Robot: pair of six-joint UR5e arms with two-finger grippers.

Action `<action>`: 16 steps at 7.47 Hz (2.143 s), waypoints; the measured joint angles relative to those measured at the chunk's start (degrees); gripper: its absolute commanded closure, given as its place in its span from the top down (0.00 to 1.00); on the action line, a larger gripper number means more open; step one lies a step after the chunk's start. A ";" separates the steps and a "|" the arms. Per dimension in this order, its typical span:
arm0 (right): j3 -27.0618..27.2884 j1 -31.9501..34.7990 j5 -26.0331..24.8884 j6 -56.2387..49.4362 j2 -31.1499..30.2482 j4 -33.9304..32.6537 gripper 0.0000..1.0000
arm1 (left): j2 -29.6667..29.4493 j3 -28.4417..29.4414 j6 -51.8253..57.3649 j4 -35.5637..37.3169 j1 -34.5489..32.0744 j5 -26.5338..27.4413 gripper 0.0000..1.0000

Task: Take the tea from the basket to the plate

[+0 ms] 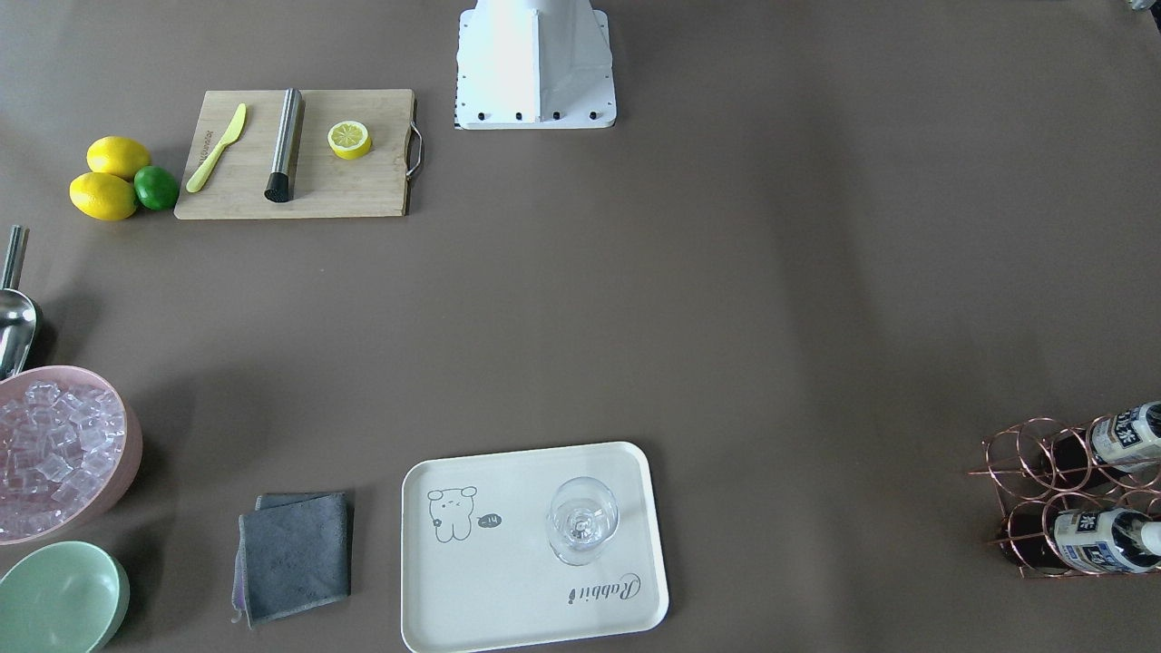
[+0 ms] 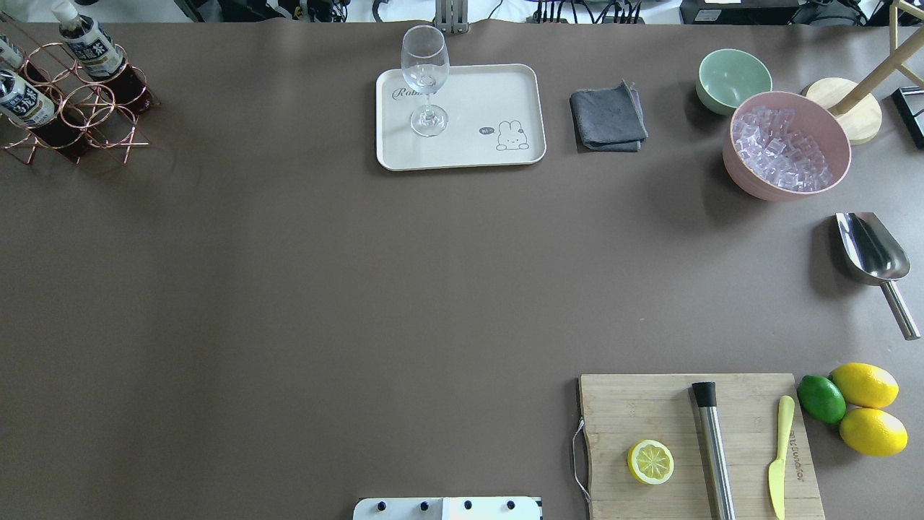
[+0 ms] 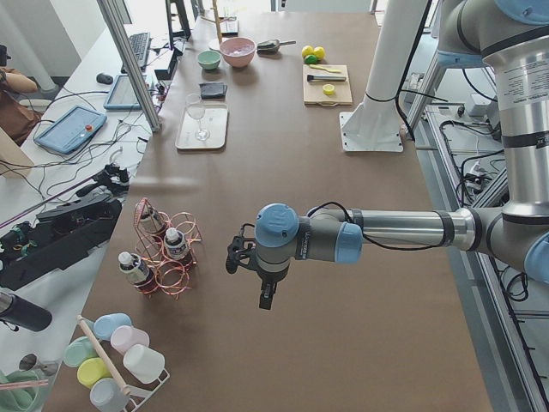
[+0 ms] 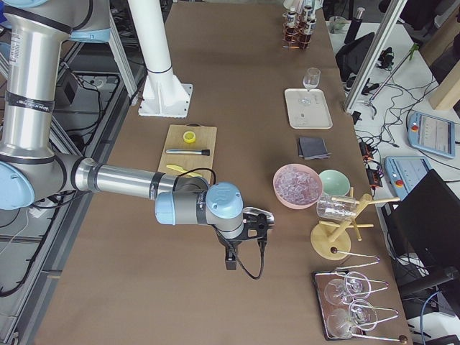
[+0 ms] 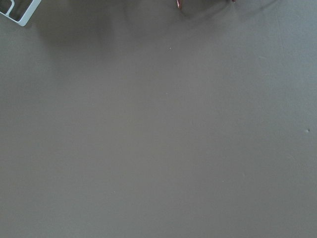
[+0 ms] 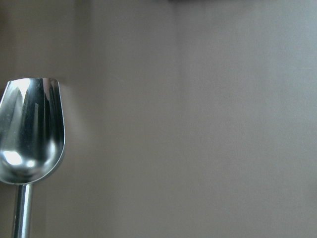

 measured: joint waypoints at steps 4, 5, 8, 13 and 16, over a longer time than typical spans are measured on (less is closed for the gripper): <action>-0.03 -0.05 -0.03 0.00 -0.05 -0.04 1.00 | 0.01 0.18 0.00 0.03 0.00 0.06 0.98; 0.00 -0.38 0.06 0.00 -0.05 -0.07 1.00 | 0.01 0.50 0.04 0.02 0.00 -0.09 0.98; 1.28 -0.85 0.66 0.04 -0.69 -0.72 1.00 | 0.07 1.77 0.21 -0.33 -0.08 -0.35 0.98; 6.78 -2.31 0.18 0.00 -2.05 -8.58 1.00 | 0.09 1.28 0.26 -0.26 -0.09 -0.36 0.98; 7.13 -2.55 0.19 0.00 -2.19 -8.83 1.00 | 0.10 1.06 0.20 -0.08 -0.09 -0.43 0.98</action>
